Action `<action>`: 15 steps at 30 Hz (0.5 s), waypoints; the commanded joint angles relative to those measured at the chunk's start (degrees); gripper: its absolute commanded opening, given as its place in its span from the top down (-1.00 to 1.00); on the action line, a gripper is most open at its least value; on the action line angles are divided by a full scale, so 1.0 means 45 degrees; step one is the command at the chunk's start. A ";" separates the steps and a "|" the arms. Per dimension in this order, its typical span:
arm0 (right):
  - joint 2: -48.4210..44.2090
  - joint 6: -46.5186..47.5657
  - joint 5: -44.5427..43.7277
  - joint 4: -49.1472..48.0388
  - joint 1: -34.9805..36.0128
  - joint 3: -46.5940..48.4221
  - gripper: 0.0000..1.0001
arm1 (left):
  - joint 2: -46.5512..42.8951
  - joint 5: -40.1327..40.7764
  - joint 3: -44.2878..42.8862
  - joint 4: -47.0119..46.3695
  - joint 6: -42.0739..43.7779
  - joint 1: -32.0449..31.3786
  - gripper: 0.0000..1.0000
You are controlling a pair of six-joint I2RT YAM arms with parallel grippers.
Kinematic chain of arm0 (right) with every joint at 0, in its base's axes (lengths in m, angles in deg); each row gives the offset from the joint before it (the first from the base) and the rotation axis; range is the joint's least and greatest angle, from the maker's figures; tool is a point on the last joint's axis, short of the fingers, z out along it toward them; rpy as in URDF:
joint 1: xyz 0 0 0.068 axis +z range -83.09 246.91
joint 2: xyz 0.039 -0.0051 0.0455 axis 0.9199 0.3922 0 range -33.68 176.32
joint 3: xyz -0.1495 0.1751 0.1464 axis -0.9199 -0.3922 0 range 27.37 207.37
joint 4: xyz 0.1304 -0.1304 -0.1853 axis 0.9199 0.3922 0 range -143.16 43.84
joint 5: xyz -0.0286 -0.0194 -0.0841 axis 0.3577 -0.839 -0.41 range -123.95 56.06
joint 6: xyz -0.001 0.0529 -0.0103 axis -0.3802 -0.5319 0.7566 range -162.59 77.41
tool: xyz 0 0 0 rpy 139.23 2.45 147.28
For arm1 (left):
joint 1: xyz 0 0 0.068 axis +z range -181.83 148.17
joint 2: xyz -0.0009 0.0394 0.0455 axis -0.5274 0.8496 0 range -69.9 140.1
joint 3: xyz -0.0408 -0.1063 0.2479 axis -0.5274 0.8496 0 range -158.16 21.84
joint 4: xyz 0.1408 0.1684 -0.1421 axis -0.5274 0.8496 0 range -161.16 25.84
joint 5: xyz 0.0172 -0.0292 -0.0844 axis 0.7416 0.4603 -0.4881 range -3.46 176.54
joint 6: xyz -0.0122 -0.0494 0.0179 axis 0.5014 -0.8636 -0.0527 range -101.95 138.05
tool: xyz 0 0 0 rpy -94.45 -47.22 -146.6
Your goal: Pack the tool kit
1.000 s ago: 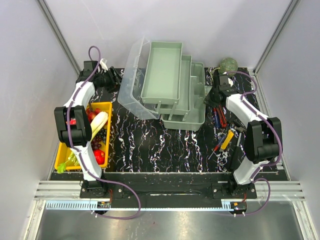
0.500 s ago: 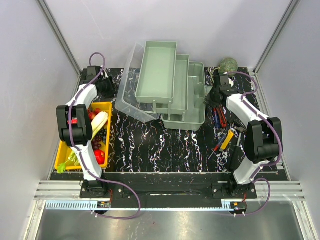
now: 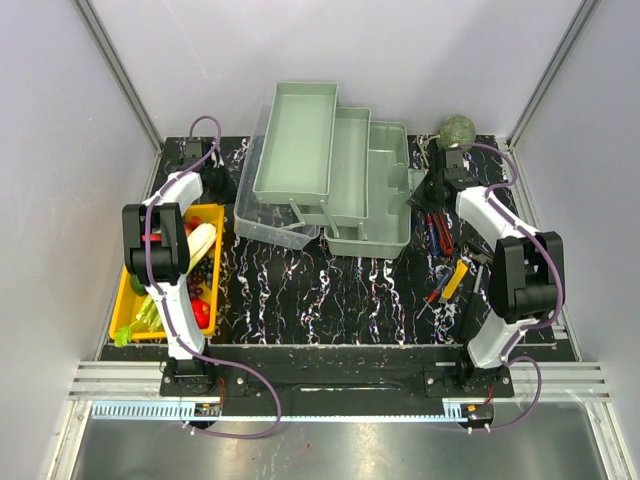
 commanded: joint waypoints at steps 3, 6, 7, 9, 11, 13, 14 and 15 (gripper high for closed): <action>0.1262 -0.0463 -0.0440 0.0322 -0.0173 -0.0468 0.77 | -0.0069 -0.0050 0.0001 -0.0671 -0.0012 -0.0327 0.59; 0.1223 -0.0327 -0.0498 0.0322 -0.0173 -0.0410 0.77 | -0.0323 0.0632 -0.0018 -0.0613 -0.0071 -0.0327 0.60; 0.1184 -0.0307 -0.0518 0.0322 -0.0173 -0.0390 0.77 | -0.0440 0.0925 -0.0018 -0.0593 -0.0110 -0.0308 0.60; 0.1106 -0.0171 -0.0499 0.0342 -0.0173 -0.0312 0.76 | -0.0771 0.1588 -0.0037 -0.0476 -0.0227 -0.0288 0.59; 0.1009 -0.0073 -0.0440 0.0322 -0.0153 -0.0253 0.75 | -0.0987 0.2098 -0.0057 -0.0398 -0.0363 -0.0191 0.59; 0.0930 0.0161 -0.0401 0.0342 -0.0173 -0.0175 0.75 | -0.1279 0.2236 0.0001 -0.0436 -0.0481 -0.0054 0.63; 0.0911 0.0162 -0.0401 0.0323 -0.0173 -0.0155 0.74 | -0.1416 0.2217 0.0098 -0.0553 -0.0481 0.0024 0.65; 0.0872 0.0278 -0.0401 0.0303 -0.0153 -0.0136 0.74 | -0.1572 0.2314 0.0176 -0.0689 -0.0442 0.0024 0.65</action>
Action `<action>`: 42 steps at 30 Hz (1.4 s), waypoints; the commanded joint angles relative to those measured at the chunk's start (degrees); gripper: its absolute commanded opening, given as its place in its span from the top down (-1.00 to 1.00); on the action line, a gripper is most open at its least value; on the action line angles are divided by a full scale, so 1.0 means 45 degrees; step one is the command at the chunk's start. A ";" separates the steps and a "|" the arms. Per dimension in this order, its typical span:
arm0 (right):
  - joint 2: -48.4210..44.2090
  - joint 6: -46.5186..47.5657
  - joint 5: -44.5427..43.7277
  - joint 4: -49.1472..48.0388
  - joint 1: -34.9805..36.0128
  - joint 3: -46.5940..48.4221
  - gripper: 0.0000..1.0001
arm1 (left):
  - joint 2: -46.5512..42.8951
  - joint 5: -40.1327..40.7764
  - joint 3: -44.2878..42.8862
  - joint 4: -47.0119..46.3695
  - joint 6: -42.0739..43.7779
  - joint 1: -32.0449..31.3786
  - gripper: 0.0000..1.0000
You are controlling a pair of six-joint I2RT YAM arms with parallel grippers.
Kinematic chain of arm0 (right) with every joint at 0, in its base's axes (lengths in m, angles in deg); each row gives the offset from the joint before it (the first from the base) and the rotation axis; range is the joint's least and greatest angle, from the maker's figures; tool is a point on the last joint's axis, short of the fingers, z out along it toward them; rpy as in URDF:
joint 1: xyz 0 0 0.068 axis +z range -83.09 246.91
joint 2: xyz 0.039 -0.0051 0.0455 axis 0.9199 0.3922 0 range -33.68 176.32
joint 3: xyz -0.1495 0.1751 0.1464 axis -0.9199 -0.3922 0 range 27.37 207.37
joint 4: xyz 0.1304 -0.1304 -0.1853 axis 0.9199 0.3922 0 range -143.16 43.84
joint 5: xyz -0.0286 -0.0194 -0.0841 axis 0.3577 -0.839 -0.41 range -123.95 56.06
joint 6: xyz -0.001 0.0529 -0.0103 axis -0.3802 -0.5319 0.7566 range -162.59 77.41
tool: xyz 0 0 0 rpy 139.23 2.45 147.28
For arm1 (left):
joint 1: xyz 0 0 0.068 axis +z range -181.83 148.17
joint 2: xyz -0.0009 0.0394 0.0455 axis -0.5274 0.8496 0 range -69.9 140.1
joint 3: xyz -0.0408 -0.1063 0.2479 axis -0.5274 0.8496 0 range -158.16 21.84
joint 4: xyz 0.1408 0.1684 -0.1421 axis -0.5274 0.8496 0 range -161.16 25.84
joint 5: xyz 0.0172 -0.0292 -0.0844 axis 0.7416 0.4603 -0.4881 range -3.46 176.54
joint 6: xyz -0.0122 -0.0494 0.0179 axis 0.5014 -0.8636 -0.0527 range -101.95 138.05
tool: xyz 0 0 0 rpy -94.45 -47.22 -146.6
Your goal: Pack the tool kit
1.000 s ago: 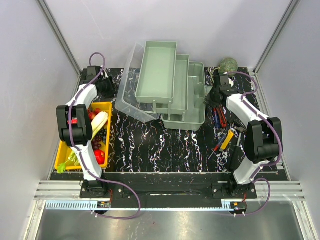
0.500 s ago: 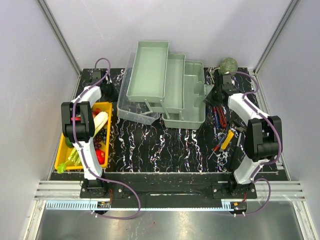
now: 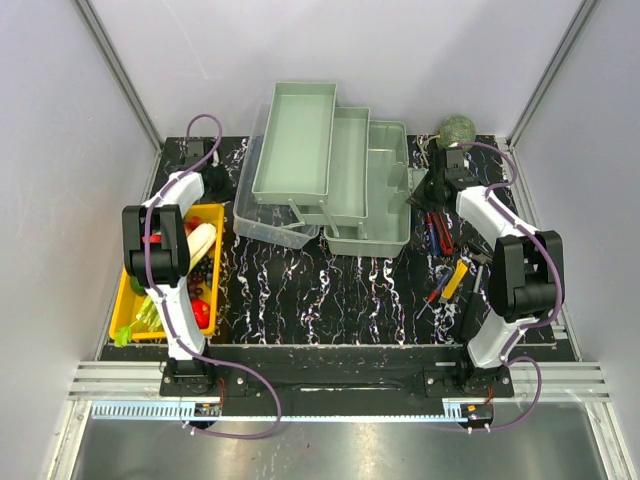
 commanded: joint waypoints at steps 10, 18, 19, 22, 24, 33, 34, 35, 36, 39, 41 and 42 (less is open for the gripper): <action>0.0405 0.0767 0.0362 0.0306 -0.0110 0.0089 0.71 | -0.2486 0.1311 0.0490 -0.0585 -0.0310 0.0463 0.72; -0.1020 0.1060 0.0714 0.0696 -0.0110 0.0889 0.30 | -0.3756 0.0048 -0.0349 -0.0174 -0.0664 0.0522 0.35; -0.1138 0.1022 0.0694 0.0716 -0.0110 0.0987 0.25 | -0.3834 -0.0577 -0.0427 -0.0232 -0.0566 0.0522 0.22; -0.1568 0.1022 0.0655 0.0755 -0.0110 0.1066 0.05 | -0.3835 -0.2414 -0.0409 -0.0408 -0.0585 0.0502 -0.05; -0.1725 0.1080 0.0655 0.0736 -0.0110 0.1007 -0.04 | -0.3796 -0.3332 -0.0020 -0.0816 -0.0643 0.0502 -0.16; -0.2370 0.1412 0.0128 0.0931 -0.0149 0.0305 -0.18 | -0.3874 -0.4665 0.1426 -0.1678 -0.0332 0.0054 -0.40; -0.2370 0.1451 0.0050 0.0989 -0.0168 0.0265 -0.18 | -0.3893 -0.4800 0.1485 -0.1620 -0.0176 0.0014 -0.39; -0.2370 0.1452 -0.0008 0.1067 -0.0188 0.0246 -0.18 | -0.3913 -0.4763 0.1602 -0.1523 -0.0040 -0.0083 -0.33; -0.2389 0.1452 -0.0067 0.1184 -0.0227 0.0245 -0.18 | -0.3990 -0.4608 0.1738 -0.1406 0.0117 -0.0142 -0.26; -0.2409 0.1491 -0.0457 0.1458 -0.0285 0.0168 -0.18 | -0.4147 -0.4080 0.1896 -0.1035 0.0216 -0.0221 0.21; -0.2429 0.1394 -0.0517 0.1536 -0.0324 0.0051 -0.18 | -0.4245 -0.3846 0.1935 -0.0800 0.0177 -0.0221 0.48; -0.2409 0.1316 -0.0923 0.1595 -0.0363 0.0011 -0.17 | -0.4323 -0.3709 0.1954 -0.0644 0.0157 -0.0221 0.63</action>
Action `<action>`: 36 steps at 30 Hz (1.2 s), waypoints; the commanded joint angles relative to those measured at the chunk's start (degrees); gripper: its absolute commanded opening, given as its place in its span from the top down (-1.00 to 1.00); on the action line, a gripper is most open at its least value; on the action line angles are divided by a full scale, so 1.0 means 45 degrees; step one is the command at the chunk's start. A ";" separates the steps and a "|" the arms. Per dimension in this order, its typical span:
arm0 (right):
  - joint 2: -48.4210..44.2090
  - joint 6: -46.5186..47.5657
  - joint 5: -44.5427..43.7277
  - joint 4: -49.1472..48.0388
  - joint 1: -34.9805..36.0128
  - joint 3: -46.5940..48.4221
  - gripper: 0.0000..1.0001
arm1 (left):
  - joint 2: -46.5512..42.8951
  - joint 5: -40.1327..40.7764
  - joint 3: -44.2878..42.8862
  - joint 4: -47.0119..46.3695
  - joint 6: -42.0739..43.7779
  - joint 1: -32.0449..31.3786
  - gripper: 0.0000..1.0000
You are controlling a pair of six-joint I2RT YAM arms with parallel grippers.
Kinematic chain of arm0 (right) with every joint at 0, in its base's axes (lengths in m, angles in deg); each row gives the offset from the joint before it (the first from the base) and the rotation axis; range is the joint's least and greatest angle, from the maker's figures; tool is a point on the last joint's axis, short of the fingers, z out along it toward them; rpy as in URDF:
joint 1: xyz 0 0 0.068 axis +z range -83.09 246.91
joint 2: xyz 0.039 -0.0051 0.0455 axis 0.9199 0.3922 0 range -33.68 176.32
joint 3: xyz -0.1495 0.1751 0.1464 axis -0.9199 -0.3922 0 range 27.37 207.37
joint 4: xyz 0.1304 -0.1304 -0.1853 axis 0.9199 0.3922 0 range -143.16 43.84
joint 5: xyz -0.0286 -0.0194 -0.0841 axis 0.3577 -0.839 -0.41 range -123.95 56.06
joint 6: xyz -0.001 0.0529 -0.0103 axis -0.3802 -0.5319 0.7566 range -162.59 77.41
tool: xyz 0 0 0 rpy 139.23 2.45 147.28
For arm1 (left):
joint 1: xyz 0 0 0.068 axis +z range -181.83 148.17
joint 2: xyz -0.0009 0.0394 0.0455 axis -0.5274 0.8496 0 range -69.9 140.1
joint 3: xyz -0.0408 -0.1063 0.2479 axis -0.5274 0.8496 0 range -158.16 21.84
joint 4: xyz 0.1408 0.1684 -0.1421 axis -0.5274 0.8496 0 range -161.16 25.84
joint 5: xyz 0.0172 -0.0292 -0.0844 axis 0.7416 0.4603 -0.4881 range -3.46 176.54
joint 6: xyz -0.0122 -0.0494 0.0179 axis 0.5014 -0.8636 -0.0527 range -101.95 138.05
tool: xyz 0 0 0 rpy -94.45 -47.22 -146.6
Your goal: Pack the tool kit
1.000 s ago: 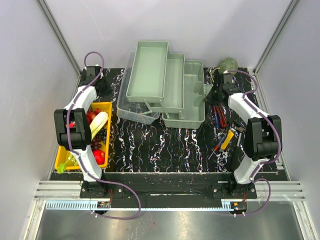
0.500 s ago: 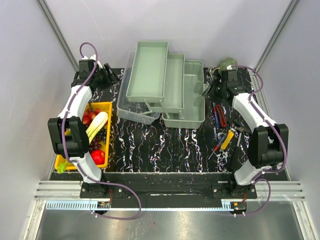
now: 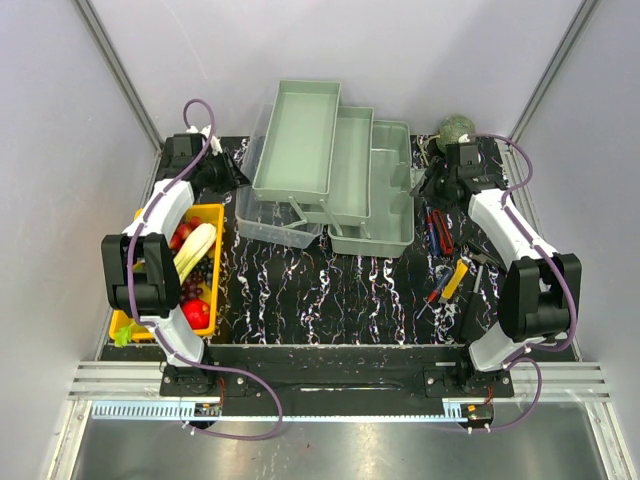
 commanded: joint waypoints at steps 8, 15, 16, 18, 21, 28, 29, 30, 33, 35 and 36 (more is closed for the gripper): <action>-0.0626 -0.0637 -0.2414 0.0982 -0.0471 -0.0485 -0.16 | -0.1338 0.0103 0.0820 0.0300 -0.0190 -0.0119 1.00; -0.0023 -0.0403 -0.2631 0.0982 -0.0843 -0.0973 -0.31 | -0.1711 0.1334 0.1661 0.0397 0.0085 -0.0119 0.80; 0.0191 -0.0364 -0.2515 0.0963 -0.0940 -0.1052 -0.38 | -0.1633 0.1393 0.1661 0.0436 0.0065 -0.0119 0.65; 0.0582 -0.0189 -0.2377 0.0943 -0.1155 -0.1188 -0.44 | -0.1594 0.1646 0.1486 0.0573 0.0026 -0.0138 0.45; 0.1052 0.0182 -0.2455 0.0748 -0.1389 -0.1306 -0.46 | -0.1652 0.2310 0.0961 0.0884 0.0084 -0.0119 0.25; 0.1892 0.1022 -0.3040 0.0533 -0.1566 -0.1209 -0.35 | -0.2450 0.3736 -0.0779 0.1940 -0.0168 -0.0119 -0.08; 0.1951 0.1313 -0.3215 0.0378 -0.1585 -0.1228 -0.28 | -0.2607 0.3853 -0.0838 0.1979 -0.0189 -0.0138 -0.14; 0.2048 0.1703 -0.3410 0.0241 -0.1605 -0.1209 -0.20 | -0.2744 0.3855 -0.0955 0.2018 -0.0208 -0.0119 -0.18; 0.2458 0.2972 -0.3314 -0.0189 -0.1586 -0.0976 -0.01 | -0.3077 0.3583 -0.1248 0.2232 -0.0092 -0.0138 -0.23; 0.2867 0.3501 -0.3315 -0.0151 -0.1605 -0.0683 0.10 | -0.3194 0.3076 -0.1521 0.2311 -0.0013 -0.0119 -0.26; 0.3005 0.3697 -0.3295 -0.0170 -0.1605 -0.0604 0.12 | -0.3234 0.2764 -0.1638 0.2331 0.0006 -0.0080 -0.27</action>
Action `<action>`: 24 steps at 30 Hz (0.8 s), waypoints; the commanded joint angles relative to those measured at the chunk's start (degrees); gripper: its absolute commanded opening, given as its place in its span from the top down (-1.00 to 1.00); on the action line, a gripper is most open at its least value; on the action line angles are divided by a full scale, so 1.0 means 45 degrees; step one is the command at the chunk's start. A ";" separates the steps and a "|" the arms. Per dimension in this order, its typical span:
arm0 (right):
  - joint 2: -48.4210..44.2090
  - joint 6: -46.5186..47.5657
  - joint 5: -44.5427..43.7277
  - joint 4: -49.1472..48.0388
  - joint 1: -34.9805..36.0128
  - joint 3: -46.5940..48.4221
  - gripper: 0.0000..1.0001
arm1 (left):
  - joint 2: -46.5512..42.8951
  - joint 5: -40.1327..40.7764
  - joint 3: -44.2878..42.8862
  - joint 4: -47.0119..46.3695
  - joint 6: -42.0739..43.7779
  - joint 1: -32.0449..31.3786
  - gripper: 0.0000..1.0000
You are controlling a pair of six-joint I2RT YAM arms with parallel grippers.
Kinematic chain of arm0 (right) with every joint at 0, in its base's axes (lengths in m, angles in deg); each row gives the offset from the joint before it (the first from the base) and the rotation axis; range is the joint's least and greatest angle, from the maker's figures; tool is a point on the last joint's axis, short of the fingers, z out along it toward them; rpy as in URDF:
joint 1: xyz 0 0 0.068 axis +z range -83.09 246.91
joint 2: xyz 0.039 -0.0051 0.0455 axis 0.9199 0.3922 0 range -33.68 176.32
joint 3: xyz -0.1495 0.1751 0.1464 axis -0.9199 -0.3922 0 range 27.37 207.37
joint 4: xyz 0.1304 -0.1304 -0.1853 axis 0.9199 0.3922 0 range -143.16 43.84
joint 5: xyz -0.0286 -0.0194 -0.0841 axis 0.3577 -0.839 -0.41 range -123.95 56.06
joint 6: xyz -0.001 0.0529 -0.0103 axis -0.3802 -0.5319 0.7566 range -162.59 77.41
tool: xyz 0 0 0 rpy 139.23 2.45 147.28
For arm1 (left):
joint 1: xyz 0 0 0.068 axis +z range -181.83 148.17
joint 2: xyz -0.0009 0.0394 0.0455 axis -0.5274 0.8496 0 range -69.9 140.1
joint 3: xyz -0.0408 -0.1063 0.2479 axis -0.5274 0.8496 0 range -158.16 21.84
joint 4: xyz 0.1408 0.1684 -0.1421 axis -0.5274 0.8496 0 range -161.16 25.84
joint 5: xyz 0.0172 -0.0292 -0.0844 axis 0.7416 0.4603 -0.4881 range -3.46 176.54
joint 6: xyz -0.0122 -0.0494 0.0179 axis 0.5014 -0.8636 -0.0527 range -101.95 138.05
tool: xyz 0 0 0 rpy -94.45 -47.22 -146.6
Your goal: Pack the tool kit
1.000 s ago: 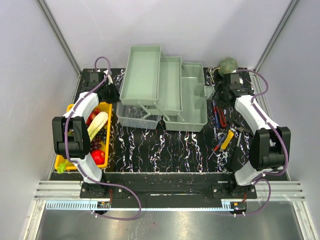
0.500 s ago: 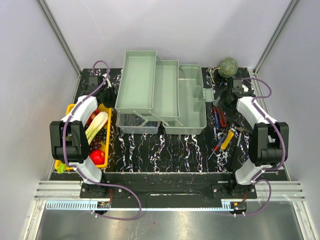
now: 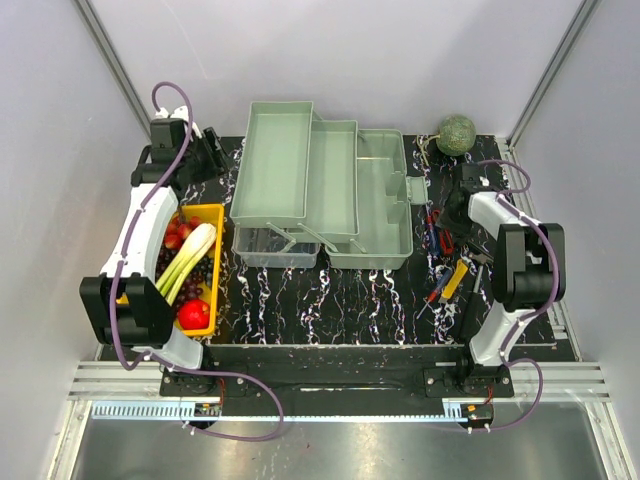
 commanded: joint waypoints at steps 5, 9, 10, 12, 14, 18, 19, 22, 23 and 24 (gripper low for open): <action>0.0725 0.2196 0.0507 -0.0782 -0.0060 0.0499 0.05 | -0.0894 -0.1664 -0.1336 0.0136 -0.0183 0.0515 -0.30; 0.0607 0.2372 0.0859 -0.1076 -0.0060 0.0264 -0.02 | -0.1012 -0.1938 -0.1512 0.0136 -0.0262 0.0691 -0.31; 0.0607 0.2353 0.0860 -0.1076 -0.0060 0.0245 -0.03 | -0.1031 -0.1958 -0.1493 0.0136 -0.0281 0.0711 -0.32; 0.0607 0.2314 0.1093 -0.1135 -0.0041 0.0225 -0.05 | -0.1051 -0.1997 -0.1493 0.0136 -0.0301 0.0750 -0.32; 0.0587 0.2314 0.1192 -0.1135 -0.0041 0.0206 -0.07 | -0.1031 -0.1997 -0.1454 0.0136 -0.0301 0.0789 -0.32; 0.1015 0.2275 0.1289 -0.1019 -0.0060 0.0380 -0.11 | -0.1031 -0.2075 -0.1317 0.0136 -0.0340 0.0828 -0.33; 0.1268 0.2256 0.1328 -0.0786 -0.0060 0.0555 -0.11 | -0.1031 -0.2094 -0.1259 0.0136 -0.0340 0.0828 -0.33; 0.1836 0.2178 0.1173 -0.0238 -0.0060 0.1142 -0.10 | -0.1012 -0.2231 -0.1239 0.0136 -0.0340 0.0847 -0.35; 0.1915 0.2177 0.1114 -0.0217 -0.0060 0.1220 -0.10 | -0.1012 -0.2270 -0.1239 0.0136 -0.0340 0.0867 -0.35; 0.1954 0.2139 0.1056 -0.0198 -0.0060 0.1241 -0.10 | -0.1031 -0.2290 -0.1239 0.0136 -0.0340 0.0867 -0.36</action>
